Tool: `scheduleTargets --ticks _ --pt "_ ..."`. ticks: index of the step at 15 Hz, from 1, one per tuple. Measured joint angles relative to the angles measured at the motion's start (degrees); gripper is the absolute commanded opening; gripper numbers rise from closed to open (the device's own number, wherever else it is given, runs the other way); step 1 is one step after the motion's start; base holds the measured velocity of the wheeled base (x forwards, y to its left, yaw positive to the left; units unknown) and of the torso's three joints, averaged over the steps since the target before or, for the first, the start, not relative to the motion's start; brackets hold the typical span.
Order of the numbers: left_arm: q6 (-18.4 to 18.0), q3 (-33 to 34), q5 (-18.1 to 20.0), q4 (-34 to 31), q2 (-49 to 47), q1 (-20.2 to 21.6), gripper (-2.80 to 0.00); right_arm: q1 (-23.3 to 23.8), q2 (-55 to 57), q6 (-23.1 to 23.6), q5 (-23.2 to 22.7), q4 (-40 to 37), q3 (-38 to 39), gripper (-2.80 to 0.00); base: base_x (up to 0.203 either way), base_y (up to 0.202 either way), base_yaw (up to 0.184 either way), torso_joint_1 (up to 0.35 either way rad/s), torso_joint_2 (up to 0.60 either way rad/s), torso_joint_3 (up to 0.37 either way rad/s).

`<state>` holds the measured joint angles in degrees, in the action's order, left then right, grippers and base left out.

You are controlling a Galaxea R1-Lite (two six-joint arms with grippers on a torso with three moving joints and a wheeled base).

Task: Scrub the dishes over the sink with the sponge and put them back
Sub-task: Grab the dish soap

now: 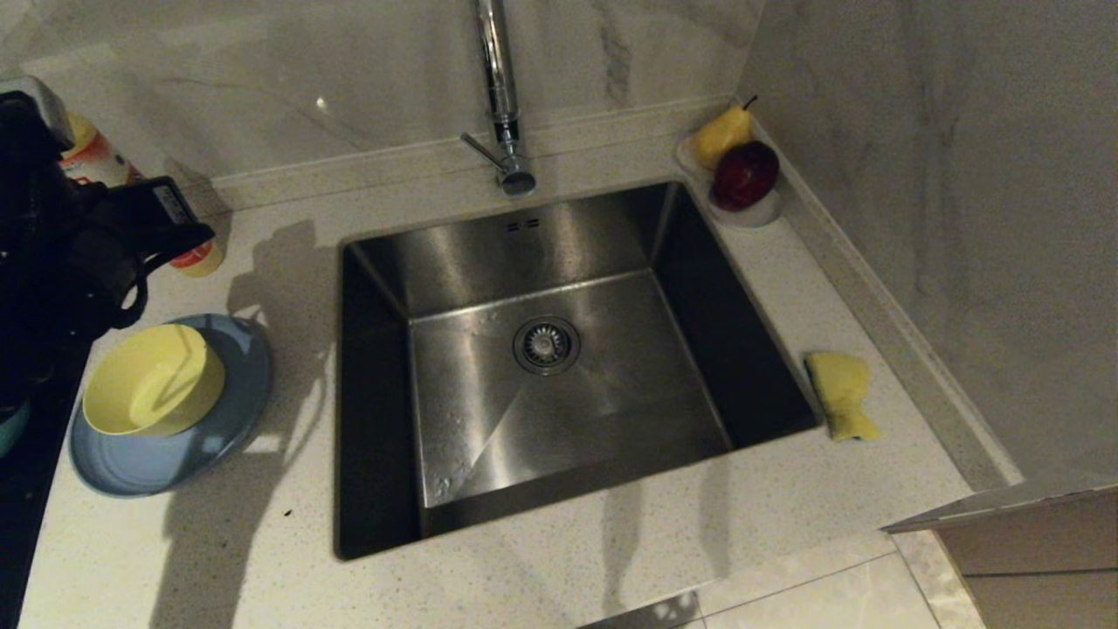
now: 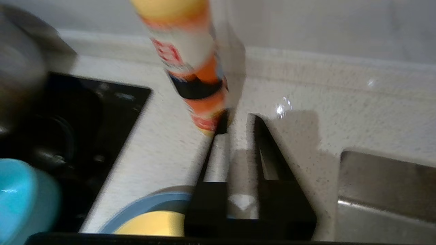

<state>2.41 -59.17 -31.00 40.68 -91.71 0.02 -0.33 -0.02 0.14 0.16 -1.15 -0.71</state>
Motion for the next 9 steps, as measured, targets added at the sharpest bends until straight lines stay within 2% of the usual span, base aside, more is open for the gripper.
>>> scheduleTargets --ticks 2,4,7,9 --pt "1.88 -1.49 -0.04 1.34 -3.31 -0.1 0.0 0.0 0.0 0.04 0.02 0.02 0.0 -2.8 0.0 0.0 0.0 0.0 0.0 0.0" --pt "2.12 -1.89 -0.08 2.48 -5.31 -0.65 0.0 0.0 0.0 0.03 0.02 0.0 0.0 -2.8 0.0 0.0 0.0 0.0 0.0 0.0" --pt "2.11 -1.73 -0.38 8.4 -8.01 -0.84 0.0 0.0 0.0 0.02 0.02 0.0 0.0 -2.8 0.0 0.0 0.0 0.0 0.0 0.0" --pt "2.92 -1.37 -3.55 11.32 -9.02 -0.58 0.0 0.02 0.0 0.02 0.0 0.0 0.0 -2.8 0.0 0.0 0.0 0.0 0.0 0.0"
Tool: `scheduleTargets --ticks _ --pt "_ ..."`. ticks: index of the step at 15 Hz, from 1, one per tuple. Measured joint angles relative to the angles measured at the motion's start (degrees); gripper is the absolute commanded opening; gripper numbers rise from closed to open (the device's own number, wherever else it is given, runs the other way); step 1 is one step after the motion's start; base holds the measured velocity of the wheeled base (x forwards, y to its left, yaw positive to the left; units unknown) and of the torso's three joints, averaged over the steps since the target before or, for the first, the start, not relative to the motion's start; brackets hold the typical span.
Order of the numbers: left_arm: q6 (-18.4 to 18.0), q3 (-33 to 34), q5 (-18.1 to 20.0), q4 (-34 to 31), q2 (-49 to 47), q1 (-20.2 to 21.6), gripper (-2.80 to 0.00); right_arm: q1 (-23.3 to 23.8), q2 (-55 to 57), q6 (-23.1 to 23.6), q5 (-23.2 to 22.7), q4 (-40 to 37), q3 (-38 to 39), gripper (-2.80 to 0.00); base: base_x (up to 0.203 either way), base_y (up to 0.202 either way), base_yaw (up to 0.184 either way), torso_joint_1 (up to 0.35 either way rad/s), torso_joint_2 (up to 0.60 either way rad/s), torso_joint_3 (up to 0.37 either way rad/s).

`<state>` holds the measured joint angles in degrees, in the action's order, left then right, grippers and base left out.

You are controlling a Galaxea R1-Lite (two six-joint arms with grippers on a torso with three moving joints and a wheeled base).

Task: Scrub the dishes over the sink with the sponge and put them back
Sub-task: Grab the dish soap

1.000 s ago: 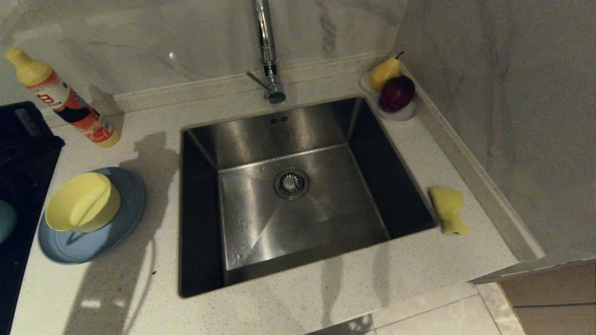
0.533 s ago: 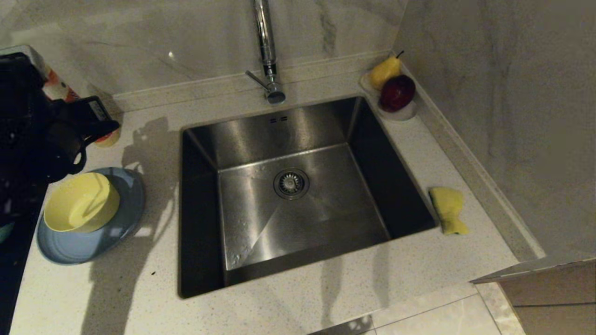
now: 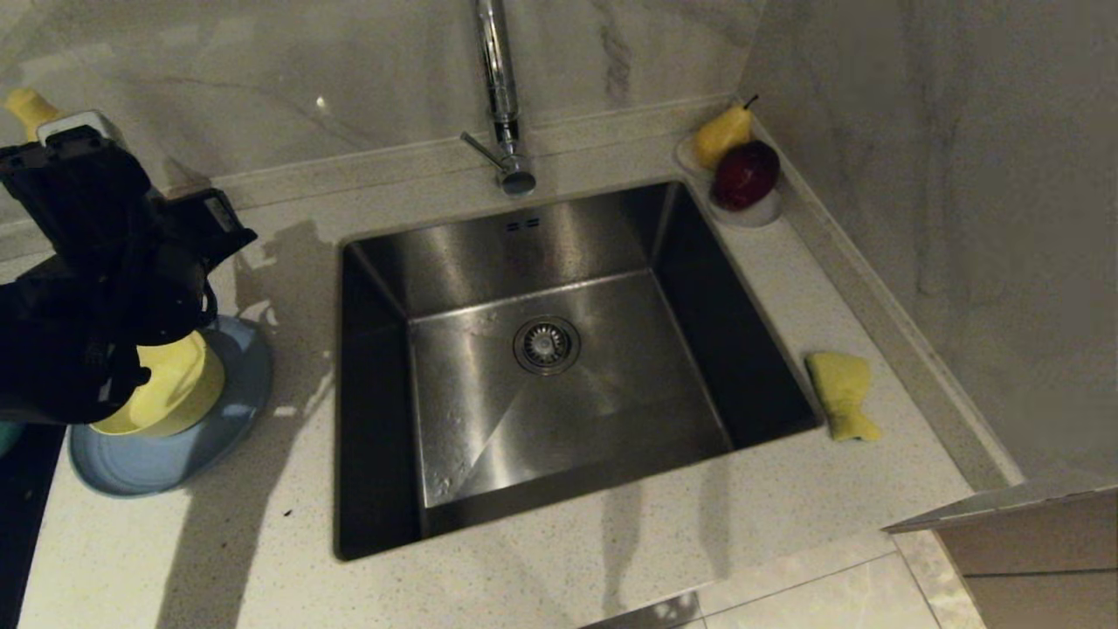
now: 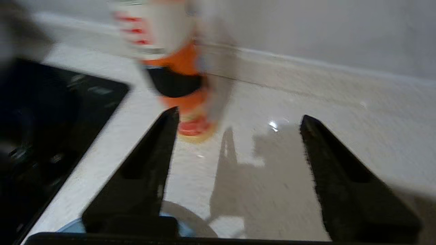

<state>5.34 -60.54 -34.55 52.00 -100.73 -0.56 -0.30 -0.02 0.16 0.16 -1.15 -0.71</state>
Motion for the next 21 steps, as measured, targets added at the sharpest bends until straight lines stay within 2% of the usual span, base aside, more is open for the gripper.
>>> scheduleTargets --ticks 1,3,8,12,21 --pt "1.66 0.53 -2.09 1.51 -0.34 0.28 0.0 -0.02 0.0 -0.02 0.02 0.0 0.0 -2.8 0.0 0.0 0.0 0.0 0.0 0.0" --pt "3.59 1.98 -3.09 3.37 -0.62 0.81 0.0 0.0 0.0 0.02 0.02 0.02 0.0 -2.8 0.0 0.0 0.0 0.0 0.0 0.0" --pt "3.9 3.81 -3.16 4.89 -1.77 2.22 0.0 -0.02 0.0 0.02 0.02 0.0 0.0 -2.8 0.0 0.0 0.0 0.0 0.0 0.0" --pt "3.7 3.09 -2.85 9.18 -5.32 4.3 0.0 0.0 0.0 0.0 0.02 0.0 0.0 -2.8 0.0 0.0 0.0 0.0 0.0 0.0" --pt "3.4 -9.36 -0.57 8.66 -14.98 7.07 0.0 -0.02 0.0 0.0 0.02 0.0 0.0 -2.8 0.0 0.0 0.0 0.0 0.0 0.0"
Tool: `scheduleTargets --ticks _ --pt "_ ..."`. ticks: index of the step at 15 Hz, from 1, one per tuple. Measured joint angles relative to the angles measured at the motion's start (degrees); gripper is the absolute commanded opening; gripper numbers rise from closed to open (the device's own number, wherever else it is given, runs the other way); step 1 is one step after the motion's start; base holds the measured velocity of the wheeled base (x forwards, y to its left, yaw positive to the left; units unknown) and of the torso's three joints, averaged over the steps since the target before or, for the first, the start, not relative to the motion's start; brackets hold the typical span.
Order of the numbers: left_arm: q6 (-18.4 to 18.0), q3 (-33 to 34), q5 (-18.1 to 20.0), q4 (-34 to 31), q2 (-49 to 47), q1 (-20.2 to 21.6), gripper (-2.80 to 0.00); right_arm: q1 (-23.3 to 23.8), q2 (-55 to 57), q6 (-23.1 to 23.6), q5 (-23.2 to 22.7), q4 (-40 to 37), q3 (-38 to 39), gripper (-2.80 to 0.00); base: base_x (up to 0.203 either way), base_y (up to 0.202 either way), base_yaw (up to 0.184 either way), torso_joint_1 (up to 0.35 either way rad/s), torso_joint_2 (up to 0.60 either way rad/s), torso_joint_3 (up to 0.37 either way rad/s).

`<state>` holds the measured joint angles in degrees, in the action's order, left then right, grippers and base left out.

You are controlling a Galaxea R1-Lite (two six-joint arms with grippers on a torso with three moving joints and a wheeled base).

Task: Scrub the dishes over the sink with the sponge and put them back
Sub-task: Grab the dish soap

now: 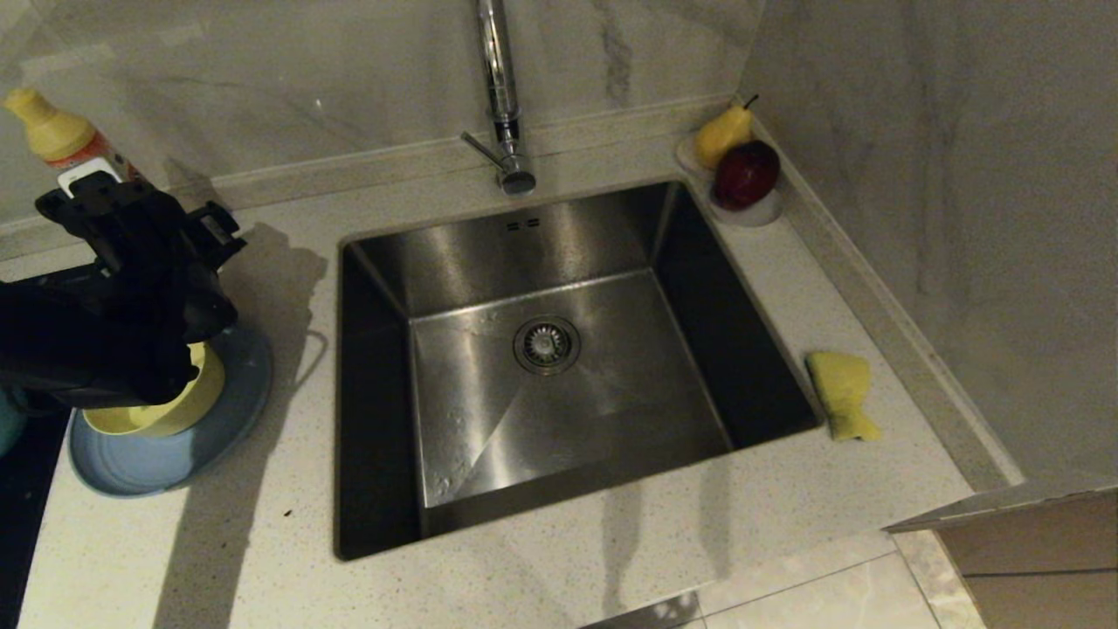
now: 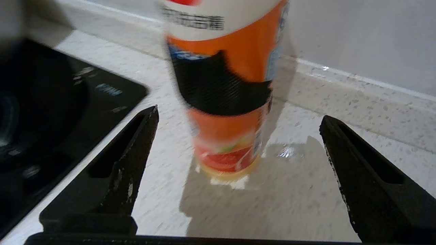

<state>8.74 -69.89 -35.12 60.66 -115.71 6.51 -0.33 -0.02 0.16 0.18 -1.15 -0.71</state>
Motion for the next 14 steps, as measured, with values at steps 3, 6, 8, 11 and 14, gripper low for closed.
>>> scheduleTargets --ticks 3,6,8,11,14 --pt "-0.08 -4.16 0.76 -0.6 -2.56 0.52 0.0 0.0 0.0 0.0 0.0 0.0 0.0 -2.8 0.0 0.0 0.0 0.0 0.0 0.0" --pt "-0.19 -9.14 0.95 -2.54 -4.84 0.6 0.0 0.0 0.0 -0.02 -0.02 0.02 0.0 -2.8 0.0 0.0 0.0 0.0 0.0 0.0" --pt "-0.23 -12.07 1.01 -3.84 -6.31 0.77 0.0 0.02 0.0 0.01 0.0 0.02 0.0 -2.8 0.0 0.0 0.0 0.0 0.0 0.0" --pt "-0.44 -15.87 1.07 -4.41 -8.4 1.19 0.0 0.0 0.0 -0.01 0.03 0.0 0.0 -2.8 0.0 0.0 0.0 0.0 0.0 0.0" --pt "-0.49 -17.13 1.05 -4.33 -9.09 1.41 0.0 0.0 0.0 0.0 0.0 0.02 0.0 -2.8 0.0 0.0 0.0 0.0 0.0 0.0"
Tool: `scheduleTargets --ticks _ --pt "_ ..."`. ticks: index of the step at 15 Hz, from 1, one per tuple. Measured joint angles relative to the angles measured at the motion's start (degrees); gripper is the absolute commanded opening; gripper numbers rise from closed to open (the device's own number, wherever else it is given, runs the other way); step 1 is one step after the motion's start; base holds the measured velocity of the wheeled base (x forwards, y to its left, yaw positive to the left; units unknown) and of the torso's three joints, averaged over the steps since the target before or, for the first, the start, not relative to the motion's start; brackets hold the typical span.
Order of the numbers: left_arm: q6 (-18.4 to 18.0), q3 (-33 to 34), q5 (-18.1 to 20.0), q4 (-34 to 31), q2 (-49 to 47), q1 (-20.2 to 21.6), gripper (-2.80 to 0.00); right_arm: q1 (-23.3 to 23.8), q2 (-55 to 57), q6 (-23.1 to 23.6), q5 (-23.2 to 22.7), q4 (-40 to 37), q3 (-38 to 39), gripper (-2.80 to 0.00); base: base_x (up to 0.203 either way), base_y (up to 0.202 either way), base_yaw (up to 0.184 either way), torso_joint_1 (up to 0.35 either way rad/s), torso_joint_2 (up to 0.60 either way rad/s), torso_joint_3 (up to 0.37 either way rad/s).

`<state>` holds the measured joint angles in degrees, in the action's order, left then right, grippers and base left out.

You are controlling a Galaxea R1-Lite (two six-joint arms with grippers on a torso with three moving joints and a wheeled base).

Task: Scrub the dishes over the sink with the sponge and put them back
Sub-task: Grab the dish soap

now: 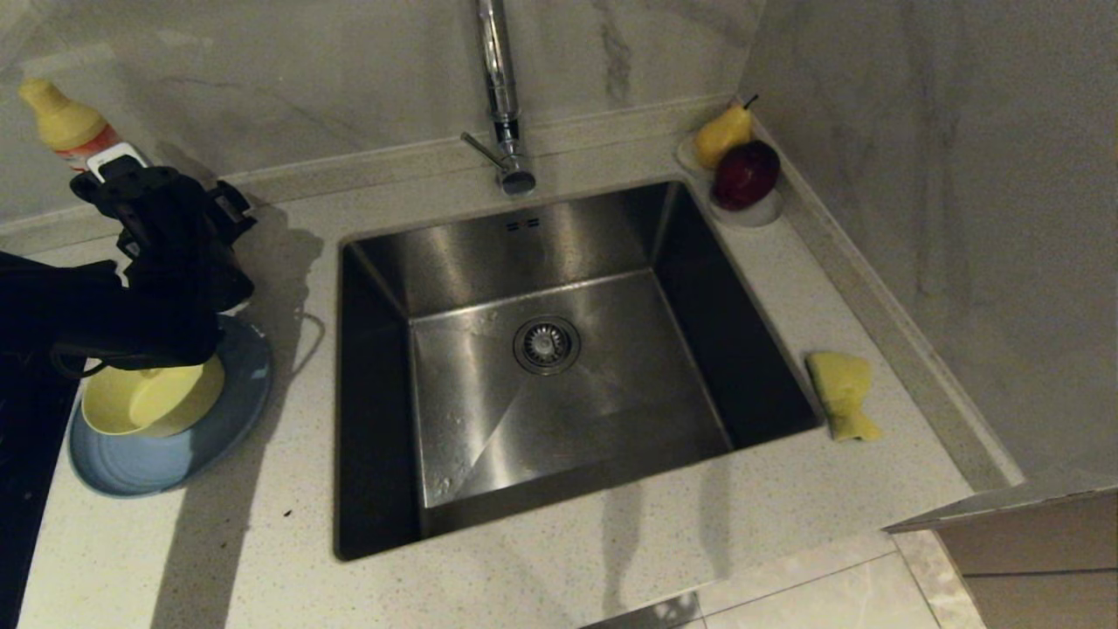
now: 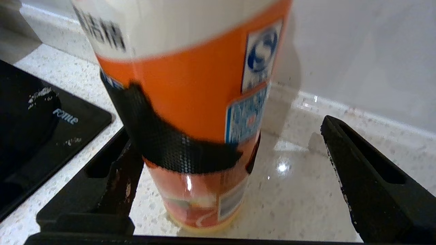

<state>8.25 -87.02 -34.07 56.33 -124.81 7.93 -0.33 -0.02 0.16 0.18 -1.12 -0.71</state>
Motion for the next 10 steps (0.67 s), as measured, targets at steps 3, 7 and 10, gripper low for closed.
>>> scheduleTargets --ticks 3,7,10 --pt "-0.53 -1.97 0.06 -0.2 -0.27 0.99 0.0 0.0 0.0 0.0 0.0 -0.02 0.0 -2.8 0.0 0.0 0.0 0.0 0.0 0.0" --pt "-0.59 -3.85 0.79 -1.21 -0.68 1.75 0.0 0.01 0.0 -0.02 0.0 -0.01 0.0 -2.8 0.0 0.0 0.0 0.0 0.0 0.0" --pt "-0.57 -4.33 1.78 -1.49 -1.3 1.87 0.0 0.0 0.0 -0.02 -0.02 -0.01 0.0 -2.8 0.0 0.0 0.0 0.0 0.0 0.0"
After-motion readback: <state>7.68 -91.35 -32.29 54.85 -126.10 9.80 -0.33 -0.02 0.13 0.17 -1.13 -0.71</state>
